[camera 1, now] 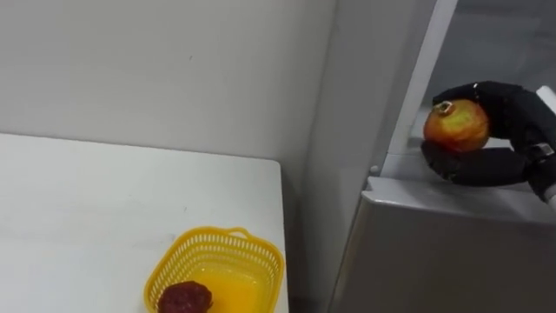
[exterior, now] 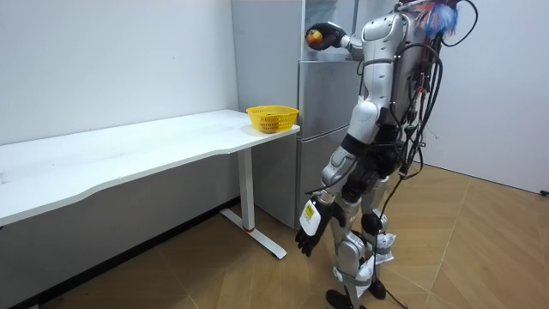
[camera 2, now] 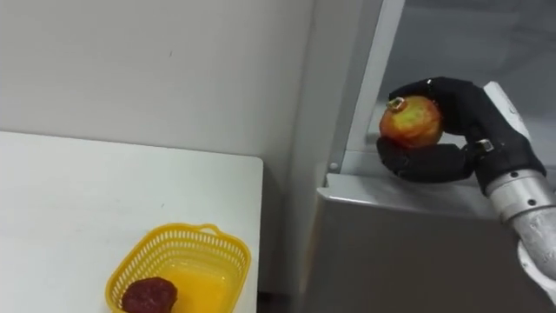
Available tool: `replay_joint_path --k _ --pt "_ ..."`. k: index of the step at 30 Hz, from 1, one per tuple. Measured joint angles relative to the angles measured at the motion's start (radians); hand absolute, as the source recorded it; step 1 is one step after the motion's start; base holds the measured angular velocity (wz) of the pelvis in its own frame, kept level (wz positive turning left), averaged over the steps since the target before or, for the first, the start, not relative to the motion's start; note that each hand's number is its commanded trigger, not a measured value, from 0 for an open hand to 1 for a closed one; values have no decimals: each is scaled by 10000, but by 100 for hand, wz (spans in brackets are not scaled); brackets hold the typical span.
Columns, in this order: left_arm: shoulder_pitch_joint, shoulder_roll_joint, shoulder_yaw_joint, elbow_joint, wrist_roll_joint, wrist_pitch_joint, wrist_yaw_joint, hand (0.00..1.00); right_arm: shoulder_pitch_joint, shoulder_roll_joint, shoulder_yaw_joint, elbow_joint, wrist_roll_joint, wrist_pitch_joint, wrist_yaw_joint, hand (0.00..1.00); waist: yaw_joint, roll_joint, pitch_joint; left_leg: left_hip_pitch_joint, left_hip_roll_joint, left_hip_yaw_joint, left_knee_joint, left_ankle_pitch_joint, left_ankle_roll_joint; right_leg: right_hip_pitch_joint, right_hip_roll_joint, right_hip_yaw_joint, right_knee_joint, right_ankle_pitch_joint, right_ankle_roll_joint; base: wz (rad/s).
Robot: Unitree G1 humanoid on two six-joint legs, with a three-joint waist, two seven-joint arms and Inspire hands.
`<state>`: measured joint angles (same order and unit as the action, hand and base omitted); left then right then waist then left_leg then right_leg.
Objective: Retrieve from the upper fridge
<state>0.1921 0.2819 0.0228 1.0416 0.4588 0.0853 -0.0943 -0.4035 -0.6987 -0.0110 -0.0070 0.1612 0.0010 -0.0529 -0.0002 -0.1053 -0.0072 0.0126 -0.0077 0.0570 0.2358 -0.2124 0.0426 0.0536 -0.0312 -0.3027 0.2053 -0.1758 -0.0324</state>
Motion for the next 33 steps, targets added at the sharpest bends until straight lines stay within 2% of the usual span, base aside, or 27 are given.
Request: replay_joint_path --k 2,5,9,11,16,22,25,28,33 --pt "-4 -32 -16 -23 -211 -51 75 0 11 31 -126 -494 -52 -6 -118 100 -36 87 28 -9 0 0 -4 0 1 -1 2 12 -3 0 0 0" --pt "12 -91 -69 -31 -355 -52 199 0 11 218 -198 -1139 -159 -46 -441 100 -64 182 -28 -1 7 31 -21 -1 1 2 5 34 1 0 0 -2" --pt "-13 -189 -66 -25 -337 -95 230 0 216 712 -207 -2176 -851 -72 -528 100 -45 227 0 107 47 235 -42 -18 7 4 30 199 50 5 -8 -13" --pt "-36 -248 -64 -6 -343 -101 233 0 398 753 -207 -2619 -1132 -78 -504 100 -45 237 14 120 44 241 -39 -30 17 -1 24 222 71 5 -8 -2" --pt "-53 -302 -62 0 -338 -99 231 0 747 766 -206 -3616 -1394 -76 -285 100 56 234 24 153 34 320 -55 -34 25 -19 28 344 82 2 -5 -5" --pt "-87 -300 -201 22 -360 -128 142 0 786 1203 -66 -4385 -1926 -128 141 100 54 197 65 155 43 374 -53 -34 24 -11 104 556 -20 2 6 -3" --pt "-172 -292 -287 66 -359 -228 110 0 791 1235 138 -4836 -2125 -305 375 100 103 116 142 147 50 375 -76 -34 24 -27 107 553 -17 3 5 0" --pt "-234 -289 -352 77 -349 -311 -22 0 793 1249 554 -5074 -2454 -384 789 100 140 39 100 153 58 384 -134 -37 17 -43 116 555 -44 2 5 0" --pt "-446 -242 -495 74 -337 -537 -67 0 685 1437 993 -5225 -2974 -555 1445 100 459 -111 30 160 64 358 -149 -37 9 -33 134 525 -76 4 6 1"
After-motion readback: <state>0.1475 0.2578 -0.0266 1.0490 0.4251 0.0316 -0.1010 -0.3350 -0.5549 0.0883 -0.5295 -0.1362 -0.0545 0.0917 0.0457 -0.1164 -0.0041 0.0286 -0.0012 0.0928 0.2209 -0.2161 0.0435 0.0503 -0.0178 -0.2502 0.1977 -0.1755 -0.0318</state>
